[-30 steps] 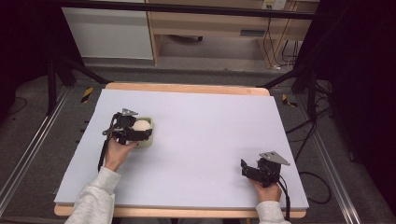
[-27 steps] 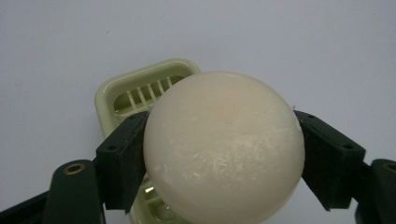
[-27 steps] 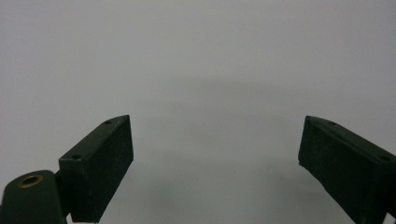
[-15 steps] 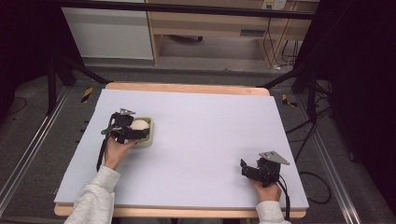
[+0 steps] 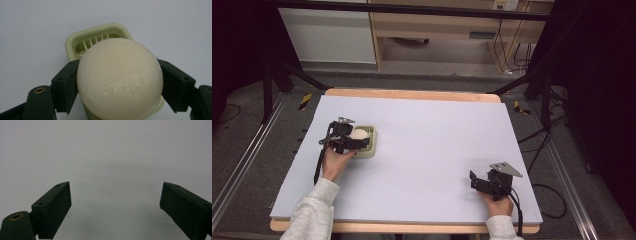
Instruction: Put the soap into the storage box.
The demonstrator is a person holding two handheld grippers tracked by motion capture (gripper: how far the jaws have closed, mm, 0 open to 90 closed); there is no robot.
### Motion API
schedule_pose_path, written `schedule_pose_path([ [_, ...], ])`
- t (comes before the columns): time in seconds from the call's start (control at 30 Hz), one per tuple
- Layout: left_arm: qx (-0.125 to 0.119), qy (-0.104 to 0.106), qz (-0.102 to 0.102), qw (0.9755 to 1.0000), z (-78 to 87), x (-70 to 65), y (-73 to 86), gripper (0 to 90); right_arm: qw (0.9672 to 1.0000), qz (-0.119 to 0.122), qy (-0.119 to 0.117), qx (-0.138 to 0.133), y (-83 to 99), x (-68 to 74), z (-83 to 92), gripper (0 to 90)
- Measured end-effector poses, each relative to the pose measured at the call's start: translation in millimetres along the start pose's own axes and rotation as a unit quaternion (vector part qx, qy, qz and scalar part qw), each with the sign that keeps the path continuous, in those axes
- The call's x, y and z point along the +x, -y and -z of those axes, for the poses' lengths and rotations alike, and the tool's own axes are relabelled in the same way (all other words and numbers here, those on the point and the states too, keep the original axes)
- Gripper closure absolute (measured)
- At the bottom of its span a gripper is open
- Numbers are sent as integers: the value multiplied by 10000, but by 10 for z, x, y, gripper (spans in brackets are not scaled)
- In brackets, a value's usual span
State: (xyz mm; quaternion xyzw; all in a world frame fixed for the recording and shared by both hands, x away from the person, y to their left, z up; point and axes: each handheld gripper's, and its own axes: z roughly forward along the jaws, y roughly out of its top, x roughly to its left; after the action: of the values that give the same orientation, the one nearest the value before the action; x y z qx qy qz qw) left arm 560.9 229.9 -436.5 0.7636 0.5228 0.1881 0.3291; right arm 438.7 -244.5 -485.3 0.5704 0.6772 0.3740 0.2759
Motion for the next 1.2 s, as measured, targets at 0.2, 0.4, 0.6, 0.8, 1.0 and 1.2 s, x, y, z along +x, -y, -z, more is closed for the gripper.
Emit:
schedule_pose_path([
  [0.2,39,11,-66,10000,-27,-40,1,240,10000,3,-2,9,-1,1,-3,106],
  [0.4,71,-6,-72,9999,-54,-40,15,240,10000,5,-6,19,0,3,-4,106],
  [0.6,141,-53,-124,9998,-102,-64,34,240,10000,0,-15,21,0,3,-5,106],
  [0.8,156,-71,-129,9998,-113,-66,38,240,10000,13,-13,33,1,3,-10,106],
  [1.0,105,-64,-103,9999,-118,-65,45,239,10000,10,-20,38,2,4,-10,106],
  [1.2,94,-90,-109,9999,-113,-69,47,236,10000,9,-31,45,2,3,-11,105],
])
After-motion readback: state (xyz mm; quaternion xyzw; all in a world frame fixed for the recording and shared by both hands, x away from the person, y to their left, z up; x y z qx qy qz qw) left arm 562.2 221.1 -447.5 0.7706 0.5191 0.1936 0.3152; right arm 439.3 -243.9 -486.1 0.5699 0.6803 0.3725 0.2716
